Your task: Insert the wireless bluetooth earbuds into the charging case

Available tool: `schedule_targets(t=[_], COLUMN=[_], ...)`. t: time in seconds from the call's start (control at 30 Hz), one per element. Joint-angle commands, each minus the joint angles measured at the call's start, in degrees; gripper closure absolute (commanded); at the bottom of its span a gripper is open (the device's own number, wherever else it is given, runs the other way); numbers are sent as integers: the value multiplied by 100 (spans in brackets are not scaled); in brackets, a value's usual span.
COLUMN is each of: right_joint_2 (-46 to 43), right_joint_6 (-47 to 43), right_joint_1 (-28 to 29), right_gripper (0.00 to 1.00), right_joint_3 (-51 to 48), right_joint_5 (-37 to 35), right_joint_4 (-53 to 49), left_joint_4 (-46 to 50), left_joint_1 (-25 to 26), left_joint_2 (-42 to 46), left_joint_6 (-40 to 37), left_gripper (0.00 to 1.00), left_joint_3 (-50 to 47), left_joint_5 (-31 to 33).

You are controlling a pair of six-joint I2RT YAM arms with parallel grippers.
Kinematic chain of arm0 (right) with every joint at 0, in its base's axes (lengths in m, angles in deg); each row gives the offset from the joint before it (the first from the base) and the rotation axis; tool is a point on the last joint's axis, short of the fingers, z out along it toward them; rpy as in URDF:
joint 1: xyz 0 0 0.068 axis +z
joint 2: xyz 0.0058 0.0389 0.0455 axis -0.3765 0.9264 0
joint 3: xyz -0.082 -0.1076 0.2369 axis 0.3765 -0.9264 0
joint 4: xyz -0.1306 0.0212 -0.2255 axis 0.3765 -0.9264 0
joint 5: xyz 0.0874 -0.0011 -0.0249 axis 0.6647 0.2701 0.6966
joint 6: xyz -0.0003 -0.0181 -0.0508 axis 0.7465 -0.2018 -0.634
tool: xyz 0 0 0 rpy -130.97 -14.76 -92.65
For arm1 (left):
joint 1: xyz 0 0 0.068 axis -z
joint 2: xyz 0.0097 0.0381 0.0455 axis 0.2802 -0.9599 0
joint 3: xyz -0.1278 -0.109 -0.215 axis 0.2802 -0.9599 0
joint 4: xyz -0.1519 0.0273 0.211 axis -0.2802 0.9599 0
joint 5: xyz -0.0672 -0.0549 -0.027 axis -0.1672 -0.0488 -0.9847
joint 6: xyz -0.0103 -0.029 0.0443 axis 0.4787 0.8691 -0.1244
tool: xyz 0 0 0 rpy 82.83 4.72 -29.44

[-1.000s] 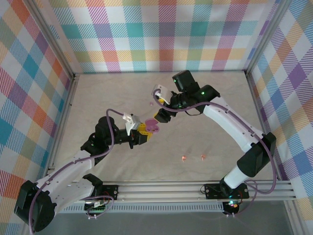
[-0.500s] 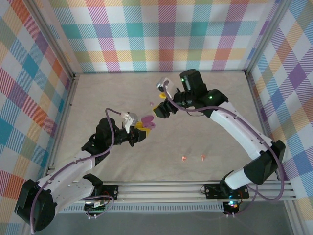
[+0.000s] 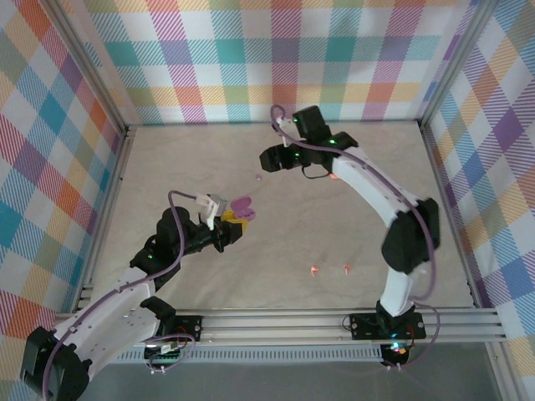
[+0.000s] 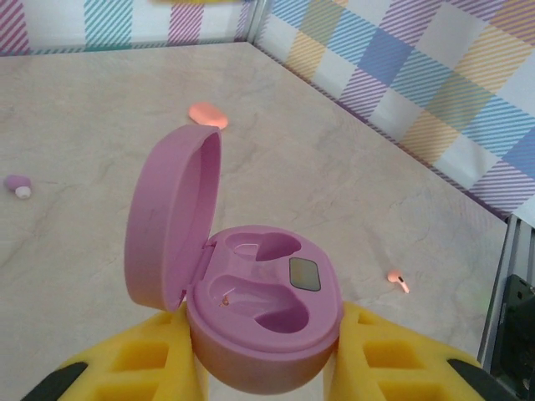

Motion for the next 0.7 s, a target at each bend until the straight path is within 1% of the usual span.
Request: schedule_targets(t=[0.0,0.13,0.3,0.37,0.5,0.67], right_joint_2=[948,1937,2850,3065,3308,3663], right_joint_6=[493,520,206,182,142,111], right_joint_1=[12,37,124,135,167,174], right_gripper=[39,40,40,40,41,51], right_joint_3=[830,1774,2848,3062,3118,3350], right_joint_5=[139,-12,-522,-702,-932,-995], right_joint_4=[-326,-484,-900,-949,-732,-684], left_joint_4=[202,324,396,454,482,521], left_joint_1=[-53,-53,-53,-53,-53,-53], left_joint_2=[280,450,605,602,548,559], left_joint_6=[179,187,191,182,173,164], left_gripper=[80,80,80,80,80,80], left_joint_3=[-157,-237,-358,-357,-308,-252], left_joint_5=[210,268,296,283,215,259])
